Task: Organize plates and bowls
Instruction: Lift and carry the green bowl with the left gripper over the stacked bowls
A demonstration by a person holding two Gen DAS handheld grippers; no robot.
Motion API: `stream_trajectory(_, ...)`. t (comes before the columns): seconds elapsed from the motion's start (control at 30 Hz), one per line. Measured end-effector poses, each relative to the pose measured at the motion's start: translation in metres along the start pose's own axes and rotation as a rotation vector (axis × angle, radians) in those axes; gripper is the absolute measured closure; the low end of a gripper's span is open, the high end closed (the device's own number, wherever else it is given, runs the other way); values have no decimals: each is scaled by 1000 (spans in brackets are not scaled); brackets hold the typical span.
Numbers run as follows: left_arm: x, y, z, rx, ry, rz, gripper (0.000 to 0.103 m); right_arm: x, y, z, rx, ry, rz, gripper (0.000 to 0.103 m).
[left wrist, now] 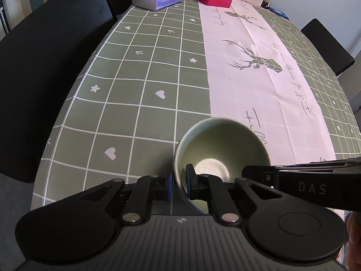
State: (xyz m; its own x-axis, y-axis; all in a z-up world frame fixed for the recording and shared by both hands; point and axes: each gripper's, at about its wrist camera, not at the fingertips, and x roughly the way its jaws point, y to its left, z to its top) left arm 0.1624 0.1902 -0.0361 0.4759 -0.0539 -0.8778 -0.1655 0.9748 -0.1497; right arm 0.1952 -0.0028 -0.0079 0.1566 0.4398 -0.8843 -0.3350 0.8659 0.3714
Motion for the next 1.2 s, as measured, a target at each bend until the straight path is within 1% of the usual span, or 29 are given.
stream_trajectory(0.1, -7, -5, -1, -3, -5, -1, 91, -7, 0, -3, -14, -11, -4, 94)
stream_trajectory(0.3, -24, -23, -7, 2, 1, 0, 91, -27, -10, -13, -2, -21, 7, 95)
stream_trajectory(0.5, -45, -52, -16, 26, -3, -14, 92, -57, -26, -31, -6, -32, 4, 96)
stream_trajectory(0.6, -58, -72, -20, 45, -8, -23, 91, -75, -38, -41, -5, -46, 10, 96)
stream_trajectory(0.77, -75, -113, -29, 109, -9, -40, 91, -112, -65, -58, 8, -77, 7, 96)
stream_trajectory(1.0, -94, -173, -43, 189, -17, -99, 91, -166, -110, -84, 41, -133, -8, 96)
stream_trajectory(1.2, -112, -229, -52, 256, -24, -166, 91, -221, -149, -108, 60, -193, -48, 96)
